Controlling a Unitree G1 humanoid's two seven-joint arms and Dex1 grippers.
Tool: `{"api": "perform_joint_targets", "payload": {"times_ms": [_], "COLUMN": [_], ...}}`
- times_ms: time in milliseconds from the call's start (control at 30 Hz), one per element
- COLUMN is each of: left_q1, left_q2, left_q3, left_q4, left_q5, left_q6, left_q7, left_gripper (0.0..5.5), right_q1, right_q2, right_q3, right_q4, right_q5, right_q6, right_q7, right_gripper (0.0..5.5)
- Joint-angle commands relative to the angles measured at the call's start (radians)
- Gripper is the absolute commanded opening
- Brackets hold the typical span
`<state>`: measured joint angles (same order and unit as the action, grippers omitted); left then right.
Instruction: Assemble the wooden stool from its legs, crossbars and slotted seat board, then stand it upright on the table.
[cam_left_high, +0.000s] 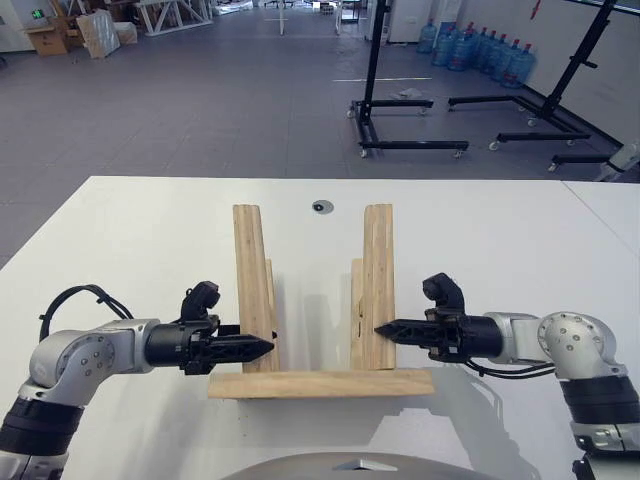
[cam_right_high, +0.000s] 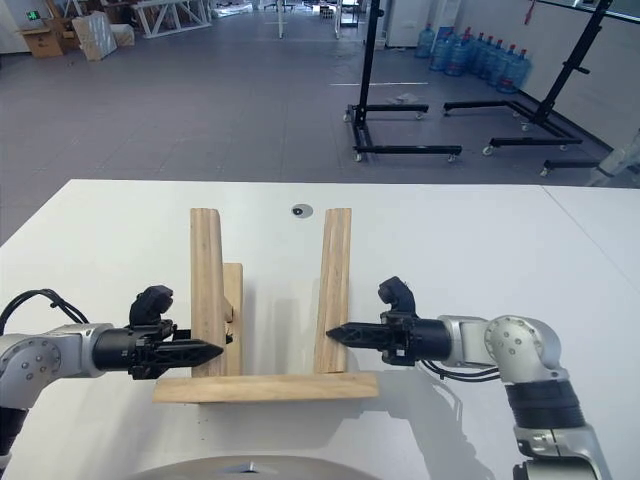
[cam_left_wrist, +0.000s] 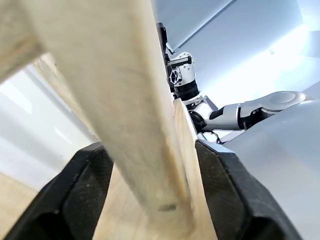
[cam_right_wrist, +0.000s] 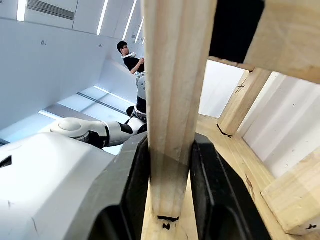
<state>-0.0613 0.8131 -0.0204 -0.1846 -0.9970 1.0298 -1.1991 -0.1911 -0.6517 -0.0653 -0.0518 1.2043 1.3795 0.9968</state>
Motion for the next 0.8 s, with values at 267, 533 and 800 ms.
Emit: {"api": "perform_joint_targets", "payload": {"times_ms": [267,533,800], "left_q1": [-0.174,0.282,0.312], "left_q2": [0.077,0.251,0.143], "left_q3": [0.116,0.185,0.033], "left_q4": [0.176,0.18,0.057], "left_q5": [0.172,0.709,0.856], "left_q6": [-0.187,-0.924,-1.114], "left_q7": [-0.083,-0.093,-0.046], "left_gripper": [3.84,3.84,3.84], "right_q1": [-0.07,0.403,0.613], "right_q2": [-0.114,-0.097,-0.026], "right_q3": [-0.04,-0.18,0.023], "right_q4": [0.05,-0.115,-0.084], "right_q5": [-0.054,-0.533,-0.888], "right_q6": [0.001,-0.823,-1.549], "right_q7": [0.121,0.147,0.272], "right_gripper": [2.34,2.34,2.34]}}
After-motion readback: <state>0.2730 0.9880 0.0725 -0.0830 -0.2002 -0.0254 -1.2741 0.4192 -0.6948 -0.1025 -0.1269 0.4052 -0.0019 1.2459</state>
